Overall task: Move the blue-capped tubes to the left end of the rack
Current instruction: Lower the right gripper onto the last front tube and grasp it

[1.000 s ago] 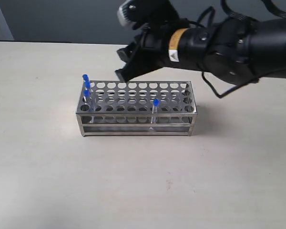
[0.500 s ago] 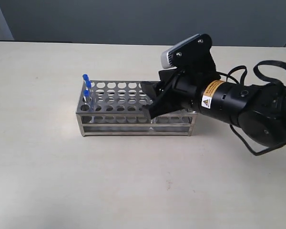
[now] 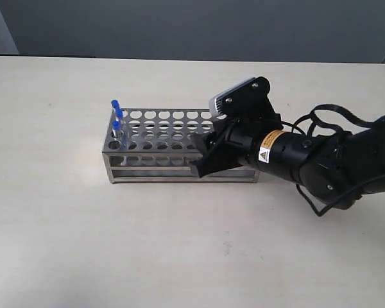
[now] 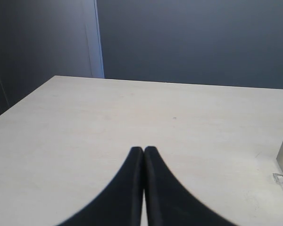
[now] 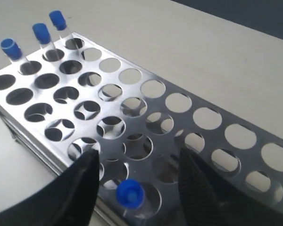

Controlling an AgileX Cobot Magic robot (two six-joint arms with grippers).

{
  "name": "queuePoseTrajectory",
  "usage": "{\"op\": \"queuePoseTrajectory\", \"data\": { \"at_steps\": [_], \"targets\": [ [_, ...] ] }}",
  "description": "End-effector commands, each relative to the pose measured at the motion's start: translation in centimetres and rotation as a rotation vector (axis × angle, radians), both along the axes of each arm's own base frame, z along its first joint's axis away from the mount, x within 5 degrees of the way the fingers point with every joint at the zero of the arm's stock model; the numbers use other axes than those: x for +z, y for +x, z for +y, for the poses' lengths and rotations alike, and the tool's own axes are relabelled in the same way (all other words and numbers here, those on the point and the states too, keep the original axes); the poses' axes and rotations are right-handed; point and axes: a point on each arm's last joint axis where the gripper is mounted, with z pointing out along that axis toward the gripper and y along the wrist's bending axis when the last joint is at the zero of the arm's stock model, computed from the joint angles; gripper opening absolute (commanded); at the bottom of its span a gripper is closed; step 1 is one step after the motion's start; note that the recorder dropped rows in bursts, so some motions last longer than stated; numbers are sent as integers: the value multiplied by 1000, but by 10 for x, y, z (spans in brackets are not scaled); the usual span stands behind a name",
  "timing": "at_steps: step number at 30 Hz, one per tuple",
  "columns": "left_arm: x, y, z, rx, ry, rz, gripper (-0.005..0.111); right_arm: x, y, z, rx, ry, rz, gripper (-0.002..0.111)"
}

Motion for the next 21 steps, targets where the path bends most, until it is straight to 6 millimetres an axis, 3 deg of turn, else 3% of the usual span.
{"op": "queuePoseTrajectory", "data": {
  "at_steps": [1,5,10,16,21],
  "targets": [
    [0,0,-1,-11,-4,-6,0,-11,3,-1,-26,12,10,50],
    [0,0,-1,-11,-4,-6,0,-14,4,-1,-29,24,5,42],
    [0,0,-1,-11,-4,-6,0,-12,5,0,-33,43,-13,-1],
    [0,0,-1,-11,-4,-6,0,-5,6,-1,-47,69,-34,0],
    [0,0,-1,-11,-1,-6,0,24,2,-2,-18,74,-124,0]
  ]
}}
